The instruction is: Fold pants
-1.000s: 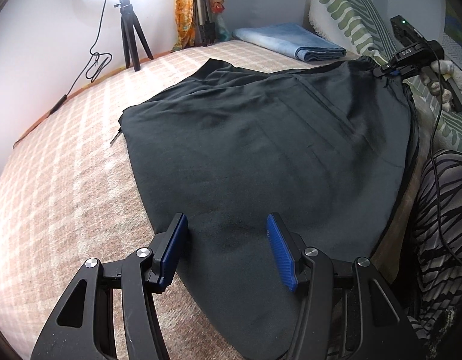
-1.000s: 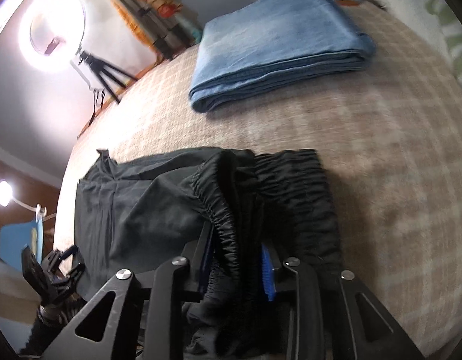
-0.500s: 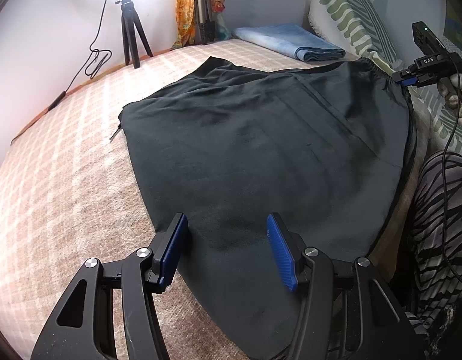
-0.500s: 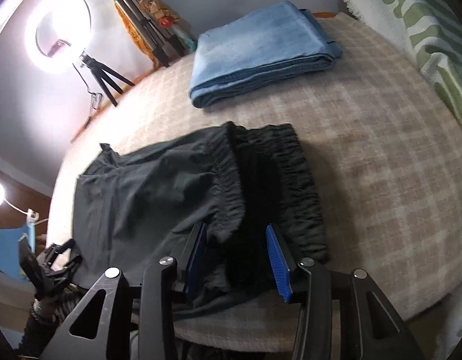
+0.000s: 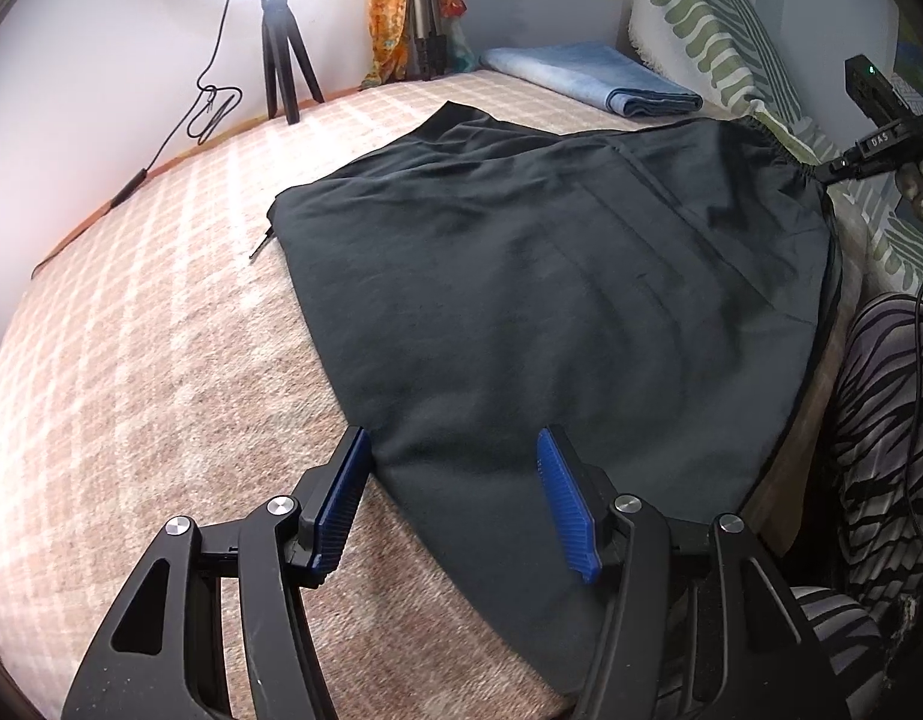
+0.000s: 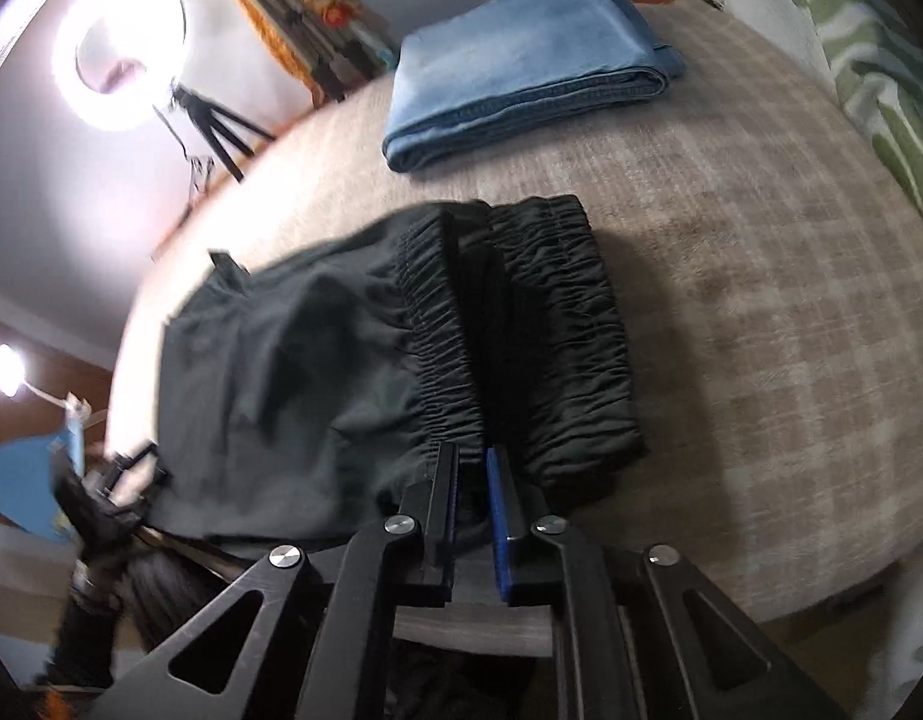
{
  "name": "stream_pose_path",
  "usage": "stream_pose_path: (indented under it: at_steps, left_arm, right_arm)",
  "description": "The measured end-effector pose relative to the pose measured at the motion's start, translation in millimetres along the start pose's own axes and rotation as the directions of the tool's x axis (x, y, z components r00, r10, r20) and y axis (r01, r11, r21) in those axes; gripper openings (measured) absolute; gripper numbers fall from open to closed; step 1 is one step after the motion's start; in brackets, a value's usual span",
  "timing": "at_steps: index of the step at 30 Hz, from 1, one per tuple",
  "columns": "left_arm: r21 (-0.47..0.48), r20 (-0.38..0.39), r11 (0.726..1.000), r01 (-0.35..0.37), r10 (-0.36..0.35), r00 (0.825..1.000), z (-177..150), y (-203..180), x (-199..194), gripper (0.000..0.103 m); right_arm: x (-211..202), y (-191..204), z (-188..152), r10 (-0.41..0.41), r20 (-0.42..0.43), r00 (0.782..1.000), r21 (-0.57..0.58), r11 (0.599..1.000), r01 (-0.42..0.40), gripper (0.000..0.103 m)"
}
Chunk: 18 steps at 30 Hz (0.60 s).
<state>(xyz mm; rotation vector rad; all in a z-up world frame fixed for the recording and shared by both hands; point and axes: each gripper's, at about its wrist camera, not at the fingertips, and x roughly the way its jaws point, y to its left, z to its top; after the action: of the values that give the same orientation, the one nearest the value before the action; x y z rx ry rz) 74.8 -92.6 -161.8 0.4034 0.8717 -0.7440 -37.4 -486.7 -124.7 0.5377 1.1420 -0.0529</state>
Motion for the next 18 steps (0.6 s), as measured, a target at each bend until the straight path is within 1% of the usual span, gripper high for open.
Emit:
stream_pose_path:
  at_steps: [1, 2, 4, 6, 7, 9, 10, 11, 14, 18]
  left_arm:
    - [0.003, 0.002, 1.000, -0.011, 0.011, 1.000, 0.4, 0.4, -1.4, 0.057]
    - [0.004, 0.008, 1.000, -0.024, 0.023, 1.000, 1.2, 0.9, -4.0, 0.057]
    - [-0.009, 0.029, 1.000, -0.025, 0.025, 0.999, 4.0, 3.9, -9.7, 0.057]
    - [-0.022, 0.055, 1.000, -0.004, 0.005, 0.998, 8.7, 5.9, -16.2, 0.057]
    - [-0.016, 0.063, 1.000, 0.001, 0.000, 0.998, 11.3, 5.4, -17.6, 0.057]
    - [0.007, 0.065, 1.000, 0.006, -0.006, 0.998, 15.5, 2.3, -16.6, 0.057]
    - [0.021, 0.060, 1.000, 0.008, -0.009, 0.998, 16.8, -0.1, -14.4, 0.057]
    - [0.029, 0.056, 1.000, 0.009, -0.011, 0.998, 17.3, -1.9, -12.6, 0.057]
    - [0.067, 0.036, 0.998, 0.017, -0.019, 0.999, 16.3, -9.8, -5.9, 0.057]
    - [0.119, 0.008, 0.993, 0.010, -0.011, 1.000, 11.9, -20.4, 2.5, 0.057]
  right_arm:
    - [-2.7, 1.2, 3.0, -0.010, 0.006, 1.000, -0.015, 1.000, 0.010, 0.017]
    - [-8.4, 5.7, 7.9, -0.020, 0.028, 0.999, -0.041, 0.999, 0.021, 0.030]
    - [-22.6, 18.9, 18.8, -0.011, 0.098, 0.995, -0.109, 0.994, 0.022, 0.039]
    - [-29.6, 36.5, 36.2, 0.016, 0.154, 0.988, -0.186, 0.983, 0.013, 0.041]
    - [-28.2, 43.7, 44.5, 0.021, 0.166, 0.986, -0.218, 0.976, 0.015, 0.043]
    - [-18.6, 60.5, 62.9, 0.040, 0.183, 0.982, -0.303, 0.953, 0.017, 0.044]
    - [-7.0, 70.5, 74.8, 0.046, 0.176, 0.983, -0.356, 0.934, 0.020, 0.045]
    - [2.2, 76.6, 81.7, 0.040, 0.165, 0.985, -0.387, 0.922, 0.028, 0.047]
    - [44.9, 95.6, 105.6, -0.009, 0.104, 0.995, -0.502, 0.863, 0.060, 0.048]
    - [91.1, 102.5, 124.8, -0.014, -0.014, 1.000, -0.557, 0.831, 0.004, 0.048]
